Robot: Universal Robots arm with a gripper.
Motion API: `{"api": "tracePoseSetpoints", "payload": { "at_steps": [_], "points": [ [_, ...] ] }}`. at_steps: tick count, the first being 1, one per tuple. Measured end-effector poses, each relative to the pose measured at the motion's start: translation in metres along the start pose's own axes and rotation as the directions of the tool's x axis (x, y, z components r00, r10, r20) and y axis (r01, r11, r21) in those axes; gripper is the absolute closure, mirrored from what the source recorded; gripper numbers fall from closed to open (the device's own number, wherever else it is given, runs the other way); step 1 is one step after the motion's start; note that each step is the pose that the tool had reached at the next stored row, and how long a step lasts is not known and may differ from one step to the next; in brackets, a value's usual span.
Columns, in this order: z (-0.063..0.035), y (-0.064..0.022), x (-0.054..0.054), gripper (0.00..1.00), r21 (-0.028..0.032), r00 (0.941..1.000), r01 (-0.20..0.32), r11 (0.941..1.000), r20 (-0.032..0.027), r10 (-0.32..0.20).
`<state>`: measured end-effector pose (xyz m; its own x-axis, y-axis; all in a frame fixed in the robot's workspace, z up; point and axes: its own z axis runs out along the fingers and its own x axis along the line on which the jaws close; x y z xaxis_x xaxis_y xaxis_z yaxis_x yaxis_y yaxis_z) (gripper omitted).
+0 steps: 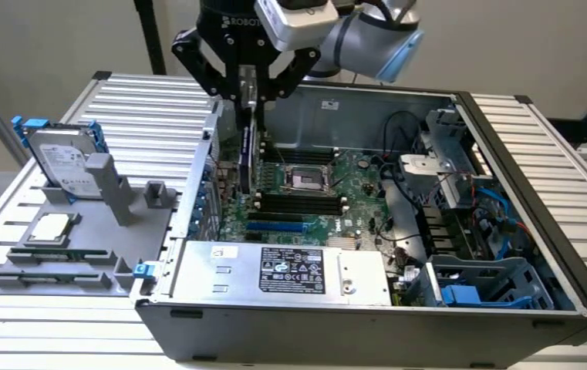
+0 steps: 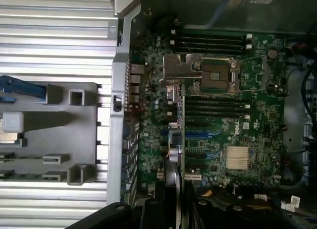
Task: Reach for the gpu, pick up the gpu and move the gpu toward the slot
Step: 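Pick up the gpu and move the gpu toward the slot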
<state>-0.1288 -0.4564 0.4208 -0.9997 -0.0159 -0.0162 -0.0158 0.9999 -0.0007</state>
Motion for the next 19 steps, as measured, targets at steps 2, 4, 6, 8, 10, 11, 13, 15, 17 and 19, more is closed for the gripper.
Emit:
{"api": "tracePoseSetpoints", "payload": {
  "at_steps": [2,4,6,8,10,11,13,15,17,19],
  "points": [
    [0.0024,0.0005,-0.009,0.74,0.0,1.0,0.0,1.0,-0.0009,0.0],
    [0.0052,0.0012,-0.018,0.74,-0.0001,1.0,0.0,1.0,-0.0026,0.0],
    [0.0082,0.0019,-0.027,0.74,-0.0001,1.0,0.0,1.0,-0.0044,0.0],
    [0.0111,0.0026,-0.036,0.74,-0.0001,1.0,0.0,1.0,-0.0061,0.0],
    [0.0138,0.0034,-0.045,0.74,-0.0002,1.0,0.0,1.0,-0.0077,0.0],
    [0.0152,0.0038,-0.05,0.74,-0.0002,1.0,0.0,1.0,-0.0085,0.0],
    [0.0177,0.0046,-0.059,0.74,-0.0002,1.0,0.0,1.0,-0.0099,0.0],
    [0.0195,0.0054,-0.068,0.74,-0.0002,0.9999,0.0,1.0,-0.0111,0.0],
    [0.0202,0.0059,-0.077,0.74,-0.0004,0.9999,0.0,1.0,-0.012,0.0],
    [0.0203,0.0061,-0.086,0.74,-0.0002,0.9999,0.0,1.0,-0.0137,0.0]
  ]
}}
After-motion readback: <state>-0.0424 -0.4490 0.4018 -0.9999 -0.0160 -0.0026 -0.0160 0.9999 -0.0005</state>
